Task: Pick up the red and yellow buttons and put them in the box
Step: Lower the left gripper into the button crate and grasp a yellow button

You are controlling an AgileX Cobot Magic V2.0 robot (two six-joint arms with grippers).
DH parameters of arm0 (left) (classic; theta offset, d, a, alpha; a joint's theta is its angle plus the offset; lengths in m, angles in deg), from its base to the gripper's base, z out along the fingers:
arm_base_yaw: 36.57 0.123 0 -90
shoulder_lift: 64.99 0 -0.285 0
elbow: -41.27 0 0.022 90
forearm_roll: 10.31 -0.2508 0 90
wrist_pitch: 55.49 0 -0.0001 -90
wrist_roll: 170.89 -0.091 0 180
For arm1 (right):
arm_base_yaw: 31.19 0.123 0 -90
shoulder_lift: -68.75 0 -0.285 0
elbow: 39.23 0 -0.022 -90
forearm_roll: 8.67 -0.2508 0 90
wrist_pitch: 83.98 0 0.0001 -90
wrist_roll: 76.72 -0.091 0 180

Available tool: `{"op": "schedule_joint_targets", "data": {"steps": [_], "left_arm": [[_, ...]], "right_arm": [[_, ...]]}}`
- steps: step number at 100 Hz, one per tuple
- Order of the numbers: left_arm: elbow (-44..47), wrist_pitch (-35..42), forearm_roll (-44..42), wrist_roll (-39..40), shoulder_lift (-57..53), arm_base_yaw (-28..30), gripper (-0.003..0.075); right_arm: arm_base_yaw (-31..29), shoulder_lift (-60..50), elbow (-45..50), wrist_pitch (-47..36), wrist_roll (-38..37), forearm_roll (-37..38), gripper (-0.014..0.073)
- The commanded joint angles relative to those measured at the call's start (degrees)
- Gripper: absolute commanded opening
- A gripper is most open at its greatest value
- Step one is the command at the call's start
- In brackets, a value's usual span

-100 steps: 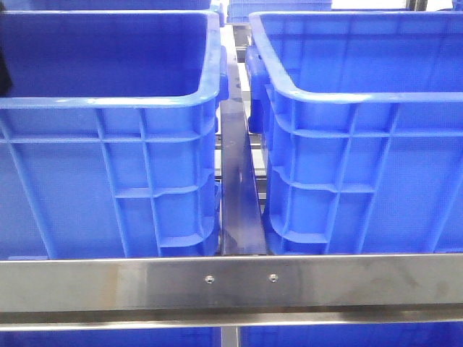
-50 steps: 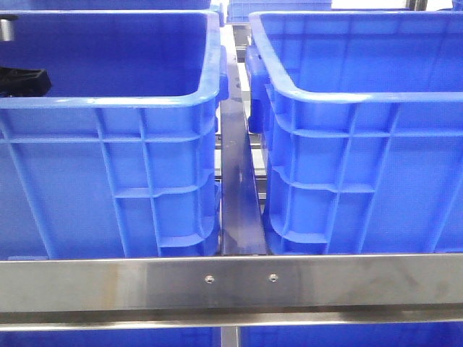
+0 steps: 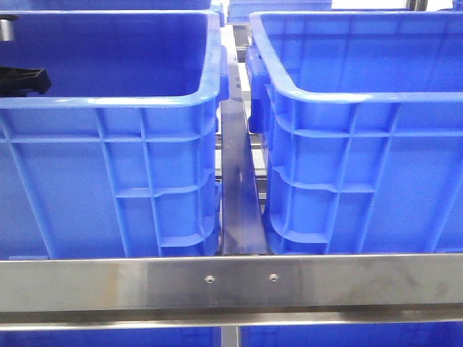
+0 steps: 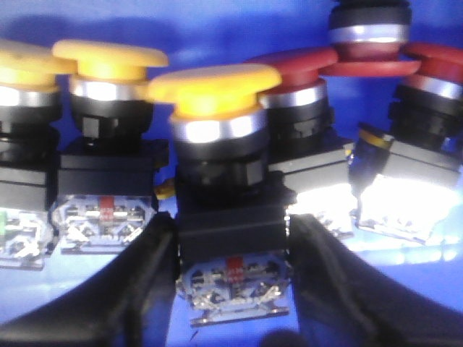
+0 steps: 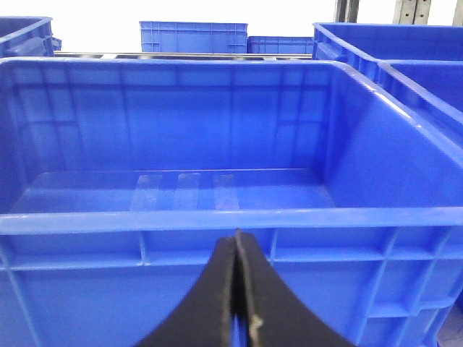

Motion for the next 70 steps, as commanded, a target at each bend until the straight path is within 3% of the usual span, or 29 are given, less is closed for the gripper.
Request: {"op": "schedule_joint_targets", "data": {"steps": [1, 29, 48, 70], "left_arm": [[-1.79, 1.61, 1.39, -3.01, -5.04, -0.44, 0.0135], [-1.79, -1.39, 11.15, -21.01, -15.08, -0.44, 0.0134], [-1.79, -10.35, 25.34, -42.55, -20.34, -0.44, 0.0134], [-1.63, -22.77, 41.15, -49.84, -21.26, -0.58, 0.0134]], "right_arm": [[-0.16, -1.26, -0.9, -4.66, 0.14, 0.54, -0.0064], [-0.16, -1.26, -0.9, -4.66, 0.14, 0.54, -0.0064], [-0.16, -1.26, -0.9, -4.66, 0.14, 0.54, -0.0064], [-0.16, -1.26, -0.9, -4.66, 0.14, 0.54, -0.0064]]}}
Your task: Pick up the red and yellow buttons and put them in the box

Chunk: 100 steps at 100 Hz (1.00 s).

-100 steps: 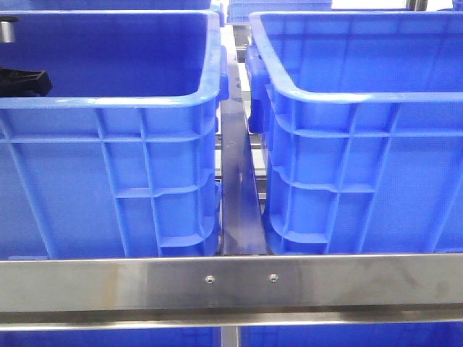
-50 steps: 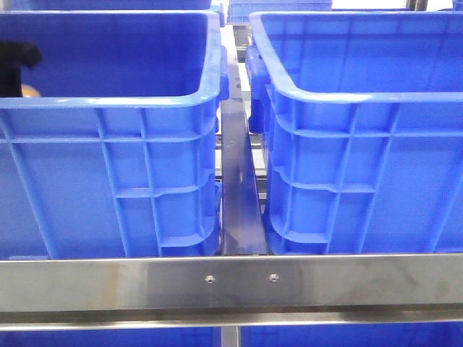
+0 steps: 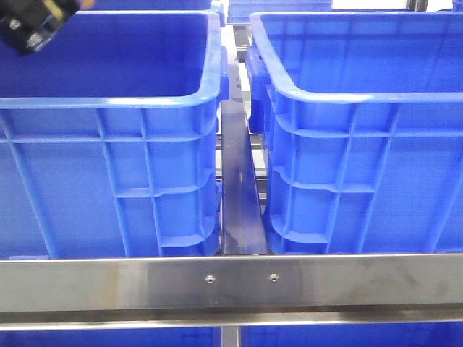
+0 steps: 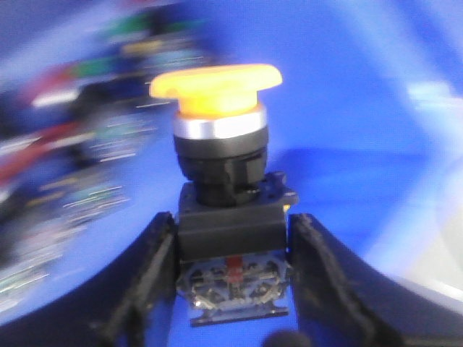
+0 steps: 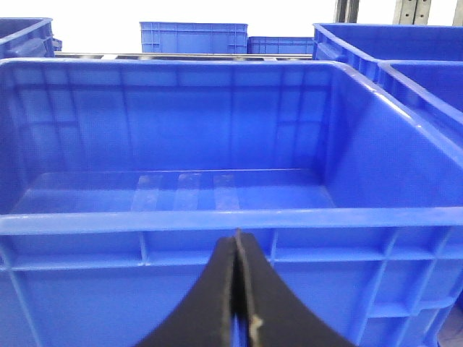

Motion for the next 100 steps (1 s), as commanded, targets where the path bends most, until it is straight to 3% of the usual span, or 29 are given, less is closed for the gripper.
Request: {"op": "schedule_joint_targets", "data": {"steps": [1, 18, 56, 78, 100], "left_arm": [[-1.62, -3.39, 9.76, -2.16, -2.13, -0.59, 0.0134], [-1.53, -3.39, 13.52, -2.32, -2.23, -4.82, 0.0134], [-1.53, -3.39, 13.82, -2.32, -2.23, -20.72, 0.0134], [-1.53, -3.39, 13.82, -2.32, -2.23, -25.43, 0.0134], [-1.53, -3.39, 13.87, -2.32, -2.23, -25.57, 0.0134]], "right_arm": [[-0.16, -1.26, -0.9, -4.66, 0.26, 0.54, -0.0064], [-0.16, -1.26, -0.9, -4.66, 0.26, 0.54, -0.0064], [-0.16, -1.26, -0.94, -4.85, 0.26, 0.54, -0.0064], [-0.16, -1.26, -1.33, -10.34, 0.26, 0.54, -0.0064], [-0.16, -0.02, -11.29, 7.79, 0.21, -0.18, -0.0064]]}}
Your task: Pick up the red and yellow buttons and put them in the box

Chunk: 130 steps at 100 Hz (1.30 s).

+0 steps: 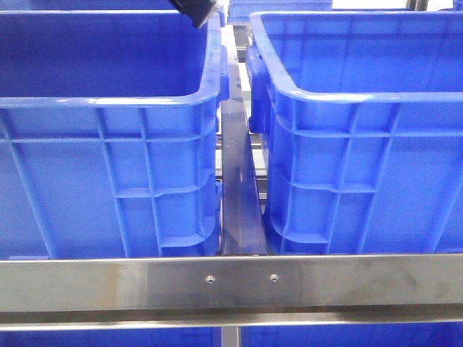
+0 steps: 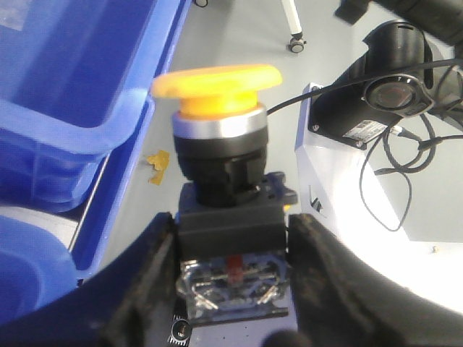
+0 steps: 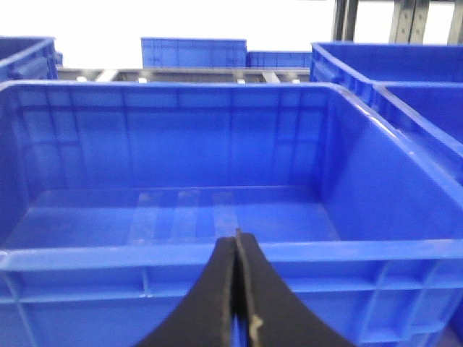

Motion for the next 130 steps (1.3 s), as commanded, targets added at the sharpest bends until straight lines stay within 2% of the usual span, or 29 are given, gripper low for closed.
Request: {"op": "schedule_joint_targets", "data": {"steps": [1, 23, 30, 37, 50, 57, 75, 113, 130], "left_arm": [[-1.53, -2.34, 4.25, 0.03, -1.88, -0.46, 0.0134], [-1.53, -2.34, 4.25, 0.03, -1.88, -0.46, 0.0134], [-1.53, -2.34, 4.25, 0.03, -1.88, -0.46, 0.0134], [-1.53, -2.34, 4.25, 0.03, -1.88, -0.46, 0.0134], [-1.53, -2.34, 4.25, 0.03, -1.88, -0.46, 0.0134], [-1.53, -2.34, 4.25, 0.03, -1.88, -0.46, 0.0134], [-1.53, -2.34, 4.25, 0.03, -1.88, -0.46, 0.0134], [-1.53, -2.34, 4.25, 0.03, -1.88, -0.46, 0.0134], [-1.53, -2.34, 4.35, 0.03, -1.88, -0.46, 0.0134]], "right_arm": [[-0.16, 0.23, -6.57, 2.92, 0.11, -0.54, -0.0064], [1.43, 6.74, -17.68, 16.56, 0.17, -9.08, -0.0058], [2.92, 9.75, -20.52, 20.07, 0.17, -13.14, -0.0001], [4.59, 13.14, -23.12, 23.02, 0.17, -17.31, 0.0134], [7.45, 19.89, -27.36, 24.55, 0.17, -26.35, 0.0526], [8.8, 23.45, -29.79, 26.13, 0.17, -31.11, 0.0675], [12.25, 31.57, -36.04, 30.58, 2.73, -44.21, 0.0627], [14.93, 46.98, -42.45, 39.44, 19.8, -77.24, 0.0627], [15.21, 53.17, -42.45, 40.02, 26.03, -84.14, 0.0627]]}}
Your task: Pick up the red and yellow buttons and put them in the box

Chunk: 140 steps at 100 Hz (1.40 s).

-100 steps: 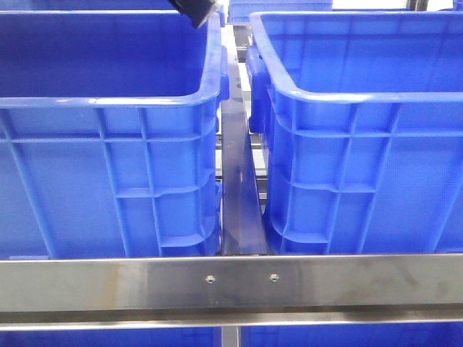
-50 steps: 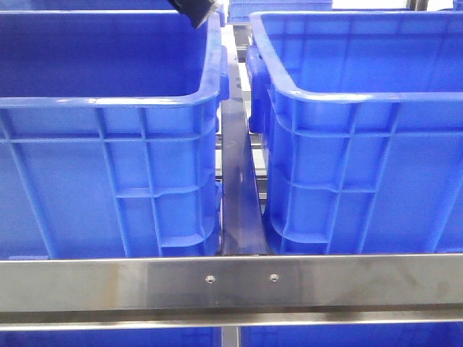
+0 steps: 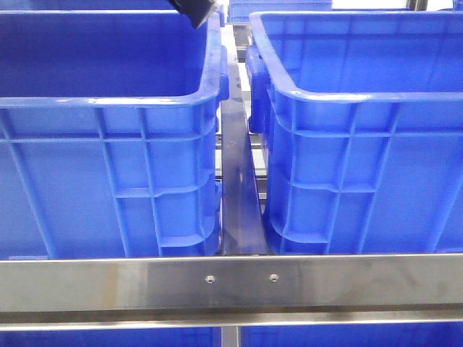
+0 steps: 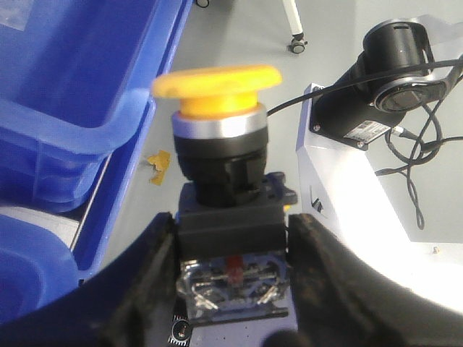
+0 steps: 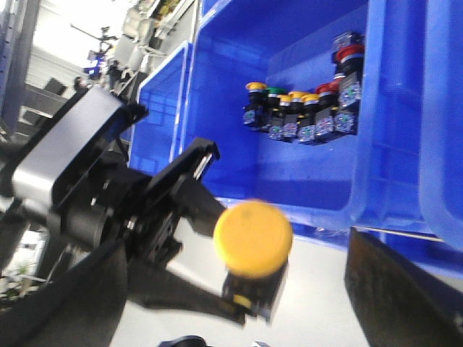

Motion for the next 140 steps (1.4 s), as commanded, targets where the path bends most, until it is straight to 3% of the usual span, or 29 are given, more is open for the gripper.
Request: {"op": "schedule_joint_targets", "data": {"steps": [1, 33, 89, 98, 118, 126, 133, 140], "left_arm": [[-1.53, -2.34, 4.35, 0.03, -1.88, -0.46, 0.0134], [-1.53, -2.34, 4.35, 0.03, -1.88, -0.46, 0.0134], [-1.53, -2.23, 4.35, 0.03, -1.88, -0.46, 0.0134], [-1.53, -2.23, 4.35, 0.03, -1.88, -0.46, 0.0134], [-1.53, -1.8, 4.35, 0.03, -1.88, -0.46, 0.0139], [-1.53, -1.8, 4.35, 0.13, -1.88, -0.46, 0.0146], [-1.53, -2.02, 4.35, 0.52, -1.88, -0.46, 0.0201], [-1.53, -2.02, 4.5, 0.9, -1.88, -0.46, 0.0316]], "right_arm": [[0.14, 2.64, -1.98, 0.12, 3.85, -6.58, 0.0627], [0.43, 9.24, -1.98, 5.24, 9.6, -11.56, 0.0627], [9.32, 14.49, -1.98, 1.46, 15.67, -16.28, 0.062], [9.32, 14.54, -1.98, 1.38, 16.59, -17.21, 0.0559], [9.32, 14.54, -1.98, 1.58, 16.59, -18.02, 0.0284], [9.32, 14.54, -1.98, 1.89, 16.59, -18.16, 0.023], [9.32, 14.54, -1.98, 2.02, 16.59, -18.17, 0.0219], [9.32, 14.54, -1.98, 2.02, 16.59, -18.27, 0.0219]]}}
